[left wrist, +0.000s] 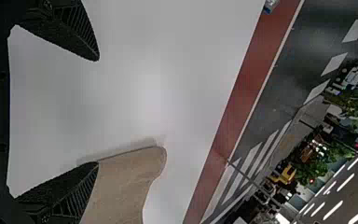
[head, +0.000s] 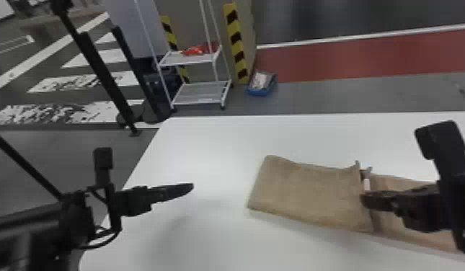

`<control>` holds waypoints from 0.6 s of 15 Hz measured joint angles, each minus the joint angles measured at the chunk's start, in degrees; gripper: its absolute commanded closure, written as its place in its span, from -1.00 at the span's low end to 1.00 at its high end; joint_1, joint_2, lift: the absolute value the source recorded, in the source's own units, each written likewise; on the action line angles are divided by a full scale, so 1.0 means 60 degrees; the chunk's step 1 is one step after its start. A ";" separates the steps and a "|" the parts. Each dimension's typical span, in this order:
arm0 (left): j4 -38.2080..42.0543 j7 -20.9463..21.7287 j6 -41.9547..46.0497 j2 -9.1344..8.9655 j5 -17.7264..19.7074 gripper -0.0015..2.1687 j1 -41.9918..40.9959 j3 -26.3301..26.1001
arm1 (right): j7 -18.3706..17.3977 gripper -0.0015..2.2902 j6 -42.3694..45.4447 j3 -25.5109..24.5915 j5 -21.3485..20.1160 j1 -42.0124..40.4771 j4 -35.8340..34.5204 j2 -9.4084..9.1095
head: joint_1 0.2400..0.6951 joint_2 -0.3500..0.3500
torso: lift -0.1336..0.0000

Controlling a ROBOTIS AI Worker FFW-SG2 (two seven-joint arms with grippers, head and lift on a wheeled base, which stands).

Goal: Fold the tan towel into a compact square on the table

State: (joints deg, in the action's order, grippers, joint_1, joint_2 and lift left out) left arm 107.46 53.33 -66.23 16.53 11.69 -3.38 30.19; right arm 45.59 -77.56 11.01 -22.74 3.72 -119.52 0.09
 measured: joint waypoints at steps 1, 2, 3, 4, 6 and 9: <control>0.0003 -0.0008 0.0000 0.0016 0.0033 -0.92 -0.0006 0.0035 | 0.0003 0.03 -0.0051 -0.0196 0.0134 -0.0185 -0.0282 0.0000 | 1.00 0.94 | -0.86; 0.0004 -0.0011 0.0000 0.0027 0.0059 -0.92 -0.0007 0.0046 | 0.0004 0.03 -0.0073 -0.0373 0.0226 -0.0315 -0.0407 0.0000 | 1.00 0.93 | -0.86; 0.0007 -0.0011 0.0000 0.0038 0.0093 -0.92 -0.0007 0.0057 | -0.0018 0.03 -0.0051 -0.0556 0.0292 -0.0425 -0.0421 0.0000 | 1.00 0.90 | -0.86; 0.0013 -0.0011 0.0000 0.0041 0.0137 -0.92 -0.0007 0.0065 | -0.0088 0.03 0.0009 -0.0674 0.0318 -0.0482 -0.0264 0.0000 | 1.00 0.89 | -0.86; 0.0050 -0.0023 0.0000 0.0042 0.0235 -0.92 -0.0009 0.0097 | -0.0188 0.03 0.0180 -0.0739 0.0294 -0.0474 0.0078 0.0000 | 1.00 0.86 | -0.86; 0.0171 -0.0012 0.0000 0.0048 0.0419 -0.92 -0.0042 0.0262 | -0.0161 0.03 0.0149 -0.0932 0.0557 -0.0440 -0.0377 0.0000 | 1.00 0.86 | -0.86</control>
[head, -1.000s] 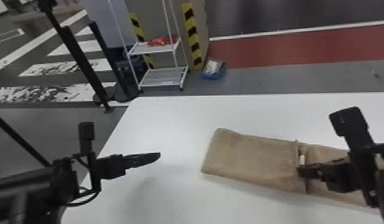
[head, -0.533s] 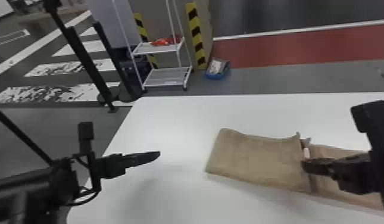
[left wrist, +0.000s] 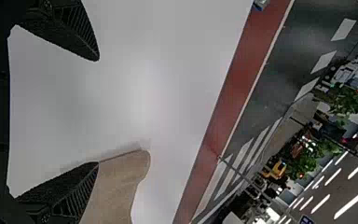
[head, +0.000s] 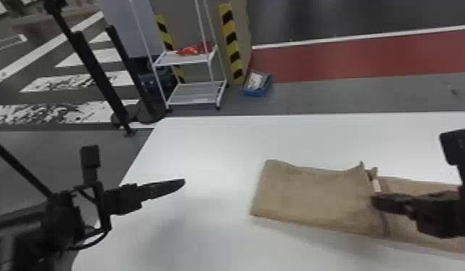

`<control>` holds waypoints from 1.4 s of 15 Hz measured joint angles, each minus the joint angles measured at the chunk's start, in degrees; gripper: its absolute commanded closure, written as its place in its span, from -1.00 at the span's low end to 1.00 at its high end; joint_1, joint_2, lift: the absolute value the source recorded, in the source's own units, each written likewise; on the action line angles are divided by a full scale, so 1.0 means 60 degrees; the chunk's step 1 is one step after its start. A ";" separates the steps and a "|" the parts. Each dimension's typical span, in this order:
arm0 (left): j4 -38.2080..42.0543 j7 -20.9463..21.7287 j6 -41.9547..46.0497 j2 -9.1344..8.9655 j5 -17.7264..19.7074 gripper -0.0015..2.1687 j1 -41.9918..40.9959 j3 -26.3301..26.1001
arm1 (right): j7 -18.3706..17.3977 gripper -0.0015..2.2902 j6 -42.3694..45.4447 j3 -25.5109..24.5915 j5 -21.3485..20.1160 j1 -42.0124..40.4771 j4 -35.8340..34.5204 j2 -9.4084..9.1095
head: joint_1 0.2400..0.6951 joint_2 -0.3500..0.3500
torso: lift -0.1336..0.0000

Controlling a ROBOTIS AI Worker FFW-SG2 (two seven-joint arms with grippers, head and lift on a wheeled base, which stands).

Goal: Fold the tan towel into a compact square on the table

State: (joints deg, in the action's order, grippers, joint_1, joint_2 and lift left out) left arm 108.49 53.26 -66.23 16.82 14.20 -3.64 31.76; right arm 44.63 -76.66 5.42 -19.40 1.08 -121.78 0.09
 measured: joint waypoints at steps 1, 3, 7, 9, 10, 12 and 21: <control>0.0044 0.0008 0.0000 0.0021 0.0084 -0.92 -0.0020 0.0060 | 0.0029 0.03 -0.0078 -0.0119 0.0105 -0.0044 -0.0268 0.0000 | 1.00 0.86 | -0.86; 0.0084 0.0015 0.0012 0.0058 0.0269 -0.92 -0.0085 0.0188 | 0.0008 0.03 -0.0130 -0.0472 0.0236 -0.0142 -0.0422 0.0000 | 1.00 0.82 | -0.86; 0.0091 -0.0019 0.0029 0.0019 0.0327 -0.92 -0.0136 0.0133 | -0.0071 0.03 0.0240 -0.0637 0.0212 -0.0103 0.0389 0.0000 | 1.00 0.78 | -0.86; 0.0015 -0.0016 0.0046 0.0042 0.0328 -0.92 -0.0100 0.0104 | -0.0011 0.03 0.0156 -0.0855 0.0565 -0.0050 -0.0054 0.0000 | 1.00 0.77 | -0.86; -0.0046 -0.0004 0.0110 0.0081 0.0328 -0.92 -0.0088 0.0106 | 0.0030 0.03 -0.0016 -0.1107 0.0819 -0.0054 -0.0532 0.0000 | 1.00 0.77 | -0.86; -0.0231 -0.0004 0.0328 0.0171 0.0328 -0.92 -0.0083 0.0121 | 0.0014 0.03 -0.0262 -0.1603 0.1114 -0.0094 -0.0994 0.0000 | 1.00 0.73 | -0.86; -0.0567 -0.0040 0.0544 0.0181 0.0220 -0.92 0.0062 0.0023 | -0.0088 0.03 0.0030 -0.1901 0.1237 -0.0169 0.0191 0.0000 | 1.00 0.69 | -0.86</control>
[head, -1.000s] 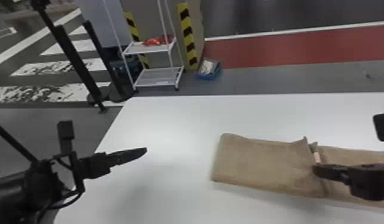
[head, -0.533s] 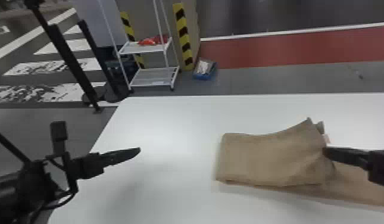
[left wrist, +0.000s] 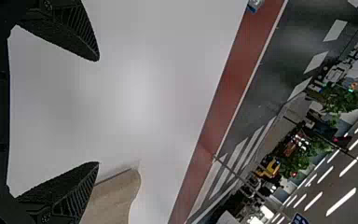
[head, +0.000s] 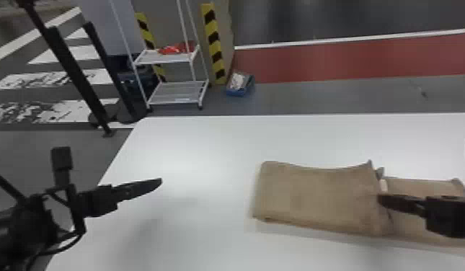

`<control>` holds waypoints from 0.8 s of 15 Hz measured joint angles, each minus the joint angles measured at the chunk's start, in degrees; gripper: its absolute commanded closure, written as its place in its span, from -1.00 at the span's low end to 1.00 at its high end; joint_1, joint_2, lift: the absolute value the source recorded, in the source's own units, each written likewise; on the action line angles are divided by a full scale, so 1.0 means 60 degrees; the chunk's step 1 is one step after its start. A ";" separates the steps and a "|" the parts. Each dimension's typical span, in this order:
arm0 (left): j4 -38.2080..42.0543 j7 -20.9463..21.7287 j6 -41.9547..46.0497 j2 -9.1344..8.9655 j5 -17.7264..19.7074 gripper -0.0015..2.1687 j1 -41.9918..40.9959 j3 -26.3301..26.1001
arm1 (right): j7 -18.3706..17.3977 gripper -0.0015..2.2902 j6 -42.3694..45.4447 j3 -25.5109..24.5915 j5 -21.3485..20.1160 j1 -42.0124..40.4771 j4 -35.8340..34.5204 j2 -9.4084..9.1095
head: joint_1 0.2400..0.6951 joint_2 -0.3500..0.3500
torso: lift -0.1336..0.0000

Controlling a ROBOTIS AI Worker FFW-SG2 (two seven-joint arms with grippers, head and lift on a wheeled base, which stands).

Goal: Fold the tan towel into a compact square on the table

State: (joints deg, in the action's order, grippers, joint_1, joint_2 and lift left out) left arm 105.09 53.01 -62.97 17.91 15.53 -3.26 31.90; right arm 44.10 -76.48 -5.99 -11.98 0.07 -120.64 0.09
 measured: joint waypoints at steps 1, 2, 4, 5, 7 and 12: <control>-0.0014 -0.0010 0.0025 -0.0001 -0.0017 -0.92 0.0002 0.0000 | 0.0029 0.03 -0.0255 -0.0126 0.0249 -0.0166 -0.0455 0.0000 | 1.00 0.71 | -0.86; -0.0020 -0.0021 0.0050 -0.0006 -0.0028 -0.92 0.0002 0.0000 | 0.0060 0.03 -0.0541 -0.0330 0.0492 -0.0289 -0.0926 0.0000 | 1.00 0.71 | -0.86; -0.0036 -0.0046 0.0111 -0.0022 -0.0061 -0.92 0.0003 -0.0031 | 0.0080 0.03 -0.0975 -0.1194 0.0913 -0.0394 -0.1603 0.0000 | 1.00 0.67 | -0.86; -0.0046 -0.0057 0.0124 -0.0042 -0.0104 -0.92 0.0004 -0.0075 | 0.0063 0.03 -0.0987 -0.1591 0.1049 -0.0391 -0.1619 0.0000 | 1.00 0.56 | -0.86; -0.0052 -0.0105 0.0144 -0.0129 -0.0224 -0.92 0.0016 -0.0238 | 0.0047 0.03 -0.0544 -0.1966 0.1152 -0.0412 -0.1045 0.0000 | 1.00 0.48 | -0.86; -0.0016 -0.0061 0.0158 -0.0322 -0.0455 -0.92 0.0031 -0.0362 | 0.0047 0.03 0.0097 -0.2029 0.1136 -0.0245 0.0095 0.0000 | 1.00 0.41 | -0.86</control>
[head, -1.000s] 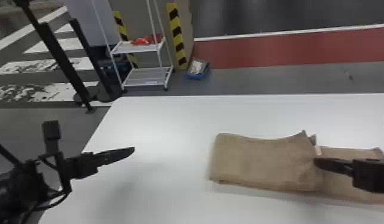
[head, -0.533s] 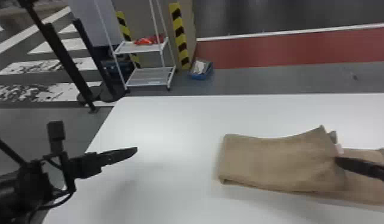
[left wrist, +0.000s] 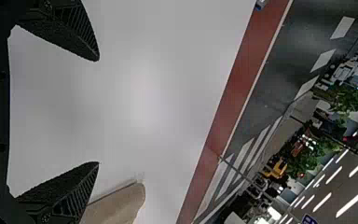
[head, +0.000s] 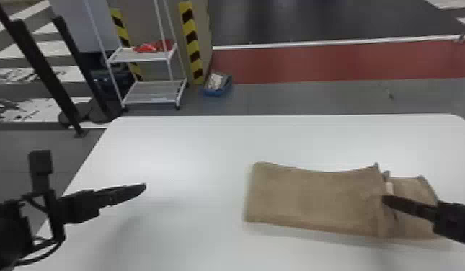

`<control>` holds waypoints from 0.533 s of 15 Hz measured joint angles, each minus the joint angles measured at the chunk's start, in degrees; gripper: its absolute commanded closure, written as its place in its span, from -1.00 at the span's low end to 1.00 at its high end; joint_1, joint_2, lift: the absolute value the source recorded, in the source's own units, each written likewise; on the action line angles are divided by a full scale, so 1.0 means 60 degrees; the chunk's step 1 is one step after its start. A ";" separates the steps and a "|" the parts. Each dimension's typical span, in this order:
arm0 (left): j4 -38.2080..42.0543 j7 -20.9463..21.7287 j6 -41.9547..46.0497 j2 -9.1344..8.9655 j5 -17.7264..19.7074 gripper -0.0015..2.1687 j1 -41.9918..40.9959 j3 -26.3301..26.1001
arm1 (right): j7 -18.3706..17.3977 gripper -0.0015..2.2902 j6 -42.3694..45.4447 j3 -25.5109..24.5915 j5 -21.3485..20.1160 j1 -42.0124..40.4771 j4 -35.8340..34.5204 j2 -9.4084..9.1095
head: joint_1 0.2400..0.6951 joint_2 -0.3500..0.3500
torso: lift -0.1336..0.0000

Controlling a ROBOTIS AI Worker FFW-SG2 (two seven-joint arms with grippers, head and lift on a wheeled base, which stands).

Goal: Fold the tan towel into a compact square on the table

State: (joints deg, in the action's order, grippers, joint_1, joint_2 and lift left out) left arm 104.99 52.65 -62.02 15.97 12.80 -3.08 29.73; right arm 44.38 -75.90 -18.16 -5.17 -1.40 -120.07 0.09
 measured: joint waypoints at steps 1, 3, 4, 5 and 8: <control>-0.0010 0.0001 -0.0001 -0.0016 -0.0023 -0.92 -0.0002 0.0006 | 0.0000 0.03 0.0015 -0.0035 0.0034 0.0029 0.0064 0.0000 | 1.00 0.41 | -0.86; -0.0032 -0.0002 -0.0001 -0.0075 -0.0075 -0.92 -0.0012 0.0007 | 0.0006 0.03 -0.0078 -0.0077 0.0113 0.0050 0.0084 0.0000 | 1.00 0.41 | -0.86; -0.0036 -0.0019 -0.0001 -0.0109 -0.0090 -0.92 -0.0014 -0.0003 | 0.0020 0.03 -0.0243 -0.0173 0.0281 0.0041 -0.0069 0.0000 | 1.00 0.41 | -0.86; -0.0037 -0.0028 -0.0001 -0.0129 -0.0094 -0.92 -0.0012 -0.0009 | 0.0047 0.03 -0.0478 -0.0340 0.0517 0.0038 -0.0362 0.0000 | 1.00 0.41 | -0.86; -0.0061 -0.0058 0.0020 -0.0140 -0.0097 -0.92 0.0007 -0.0006 | 0.0083 0.03 -0.1090 -0.1329 0.1254 0.0100 -0.1261 0.0000 | 1.00 0.35 | -0.86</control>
State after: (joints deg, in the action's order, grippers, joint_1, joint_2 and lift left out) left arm 104.62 52.30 -61.90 15.14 12.22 -3.03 29.70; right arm 44.88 -82.44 -26.14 2.36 -0.80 -127.63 0.09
